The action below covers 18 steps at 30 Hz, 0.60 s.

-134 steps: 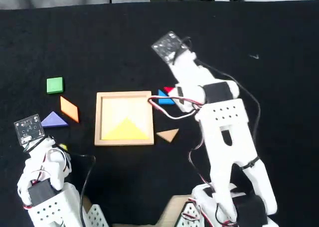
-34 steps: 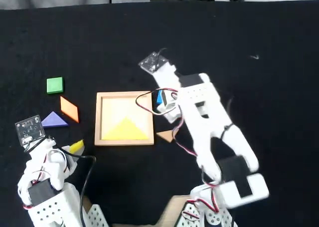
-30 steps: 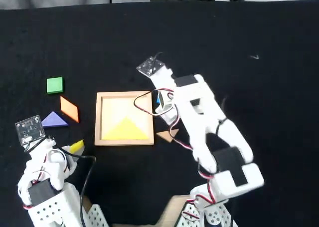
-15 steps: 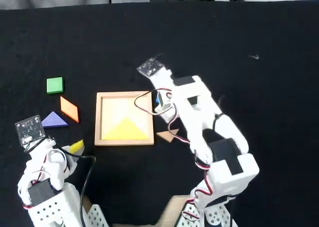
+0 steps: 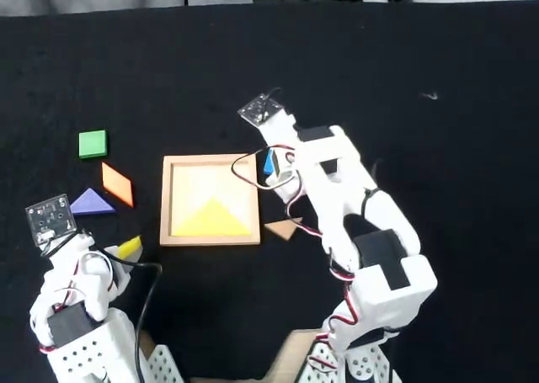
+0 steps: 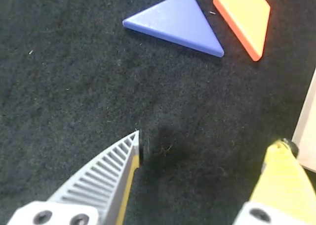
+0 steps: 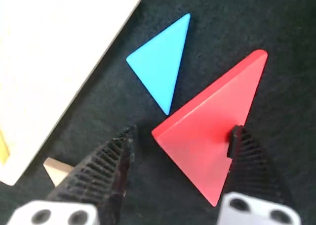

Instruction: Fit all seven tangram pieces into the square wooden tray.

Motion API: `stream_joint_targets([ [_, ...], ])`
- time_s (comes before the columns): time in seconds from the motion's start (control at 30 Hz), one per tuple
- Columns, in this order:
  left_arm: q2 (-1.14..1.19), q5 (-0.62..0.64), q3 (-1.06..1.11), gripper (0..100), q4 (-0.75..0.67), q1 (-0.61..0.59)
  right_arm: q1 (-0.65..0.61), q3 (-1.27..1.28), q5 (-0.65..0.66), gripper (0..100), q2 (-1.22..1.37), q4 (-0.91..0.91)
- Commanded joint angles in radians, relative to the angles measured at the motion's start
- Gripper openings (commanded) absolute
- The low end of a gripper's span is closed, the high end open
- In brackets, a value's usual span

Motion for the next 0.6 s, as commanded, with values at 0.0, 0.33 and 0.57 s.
stream_joint_targets([
  [0.0, -0.008, -0.006, 0.019, 39, 0.008, -0.008, 0.071, -0.042, 0.02, 28.7, 0.008, 0.005],
  [0.33, -0.008, -0.006, 0.019, 39, 0.008, -0.008, 0.103, -0.073, 0.023, 28.6, 0.01, 0.003],
  [0.57, -0.008, -0.006, 0.019, 39, 0.008, -0.008, 0.089, -0.108, 0.1, 19.2, 0.008, 0.005],
])
